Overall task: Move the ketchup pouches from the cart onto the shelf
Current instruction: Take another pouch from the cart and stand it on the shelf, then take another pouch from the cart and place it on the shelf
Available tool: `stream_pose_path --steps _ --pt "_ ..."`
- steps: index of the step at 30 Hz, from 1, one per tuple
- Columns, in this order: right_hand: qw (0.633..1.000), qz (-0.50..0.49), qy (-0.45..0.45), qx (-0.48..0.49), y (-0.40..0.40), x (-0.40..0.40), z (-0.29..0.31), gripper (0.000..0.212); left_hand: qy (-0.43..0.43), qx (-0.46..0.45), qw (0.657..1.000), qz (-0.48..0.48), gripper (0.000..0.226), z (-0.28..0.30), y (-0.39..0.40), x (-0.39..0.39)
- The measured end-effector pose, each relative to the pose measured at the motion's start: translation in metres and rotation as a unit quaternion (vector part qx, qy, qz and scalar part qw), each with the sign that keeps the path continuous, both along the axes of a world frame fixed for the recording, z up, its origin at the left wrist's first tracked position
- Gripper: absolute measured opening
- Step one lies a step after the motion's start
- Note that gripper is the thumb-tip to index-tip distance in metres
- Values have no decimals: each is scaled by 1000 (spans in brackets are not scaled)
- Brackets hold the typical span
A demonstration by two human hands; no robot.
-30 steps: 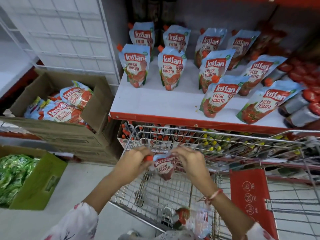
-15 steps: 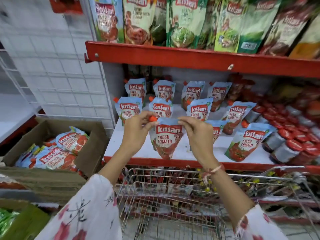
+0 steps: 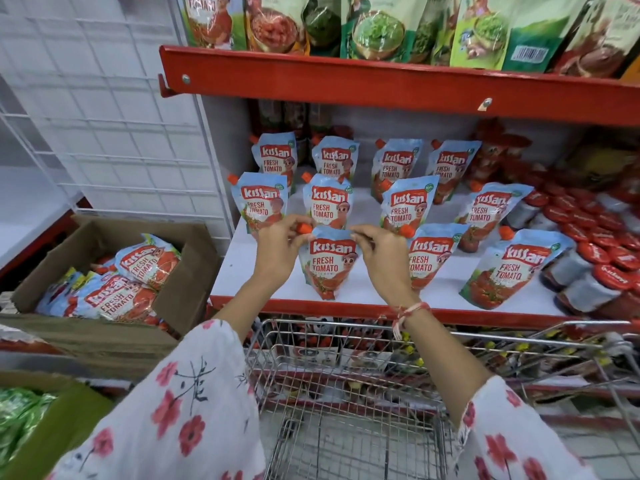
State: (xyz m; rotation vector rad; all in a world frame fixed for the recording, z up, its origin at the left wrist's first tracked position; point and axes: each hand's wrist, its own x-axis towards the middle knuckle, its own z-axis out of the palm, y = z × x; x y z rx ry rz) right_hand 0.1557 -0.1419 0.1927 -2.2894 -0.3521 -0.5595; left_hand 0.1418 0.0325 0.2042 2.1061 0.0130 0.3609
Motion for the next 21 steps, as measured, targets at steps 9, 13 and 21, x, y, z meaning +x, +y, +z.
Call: stream_pose_path --steps 9,13,21 --pt "995 -32 37 86 -11 -68 -63 34 -139 94 985 35 22 -45 -9 -67" --pt "984 -39 168 34 -25 -121 -128 22 -52 126 990 -40 19 -101 -20 -96" --pt "804 -115 582 -28 -80 -206 -256 21 304 184 919 -174 15 -238 -62 -140"
